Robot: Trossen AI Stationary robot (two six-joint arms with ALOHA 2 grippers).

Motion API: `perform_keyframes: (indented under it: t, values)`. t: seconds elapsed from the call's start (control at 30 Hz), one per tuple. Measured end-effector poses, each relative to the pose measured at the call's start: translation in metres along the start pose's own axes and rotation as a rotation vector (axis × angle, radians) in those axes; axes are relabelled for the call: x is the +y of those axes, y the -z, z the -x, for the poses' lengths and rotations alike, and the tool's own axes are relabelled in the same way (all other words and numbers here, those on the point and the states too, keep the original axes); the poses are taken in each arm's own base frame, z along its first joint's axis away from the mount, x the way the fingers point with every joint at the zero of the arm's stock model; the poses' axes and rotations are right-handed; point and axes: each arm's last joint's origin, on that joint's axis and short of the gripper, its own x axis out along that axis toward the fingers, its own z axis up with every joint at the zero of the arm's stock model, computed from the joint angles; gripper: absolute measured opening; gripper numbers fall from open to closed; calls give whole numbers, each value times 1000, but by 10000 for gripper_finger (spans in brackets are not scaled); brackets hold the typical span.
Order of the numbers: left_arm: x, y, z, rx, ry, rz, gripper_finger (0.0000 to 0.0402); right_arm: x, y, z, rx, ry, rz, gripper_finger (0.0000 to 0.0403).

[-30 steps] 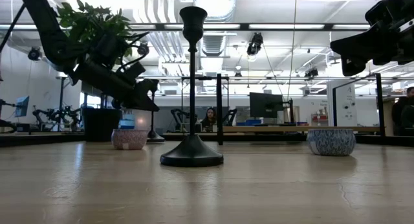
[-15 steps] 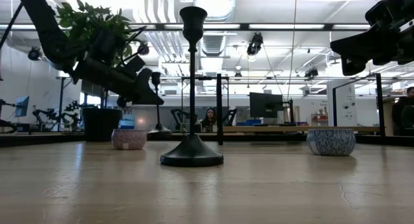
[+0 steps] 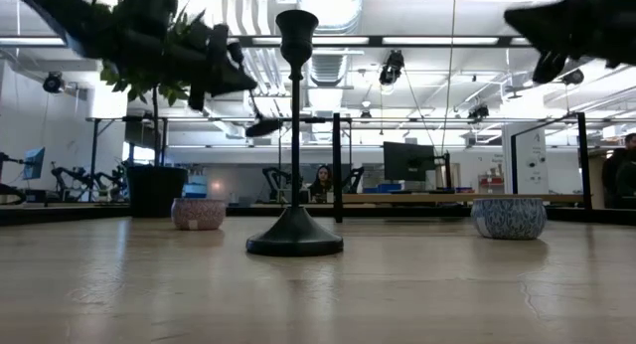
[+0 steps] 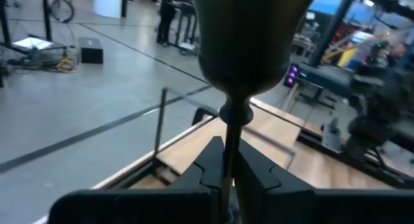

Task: Pick & Place candle stick holders
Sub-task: Put the top black candle holder on the shelf

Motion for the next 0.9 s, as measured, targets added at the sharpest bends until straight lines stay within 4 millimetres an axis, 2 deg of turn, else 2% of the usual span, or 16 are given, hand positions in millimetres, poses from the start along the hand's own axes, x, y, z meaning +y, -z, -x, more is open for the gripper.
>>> perform_keyframes:
  t: [0.17,0.27,0.37,0.47,0.67,0.77,0.9]
  values:
    - [-18,-34,4,76,87,-86,20,1,-14,0,-143,-11,-22,8]
    - [-28,-47,5,113,137,-122,20,3,-19,-4,-111,-16,-93,8]
    - [-40,-53,7,129,194,-141,20,9,-30,-13,-7,-41,-128,8]
    - [-53,-56,8,126,252,-144,20,18,-48,-31,99,-91,-90,8]
    - [-83,-65,13,112,376,-134,20,38,-80,-79,300,-112,76,8]
    - [-93,-73,10,134,395,-136,20,45,-84,-101,421,-93,140,8]
    - [-105,-87,-2,177,404,-149,20,52,-73,-128,552,-50,160,8]
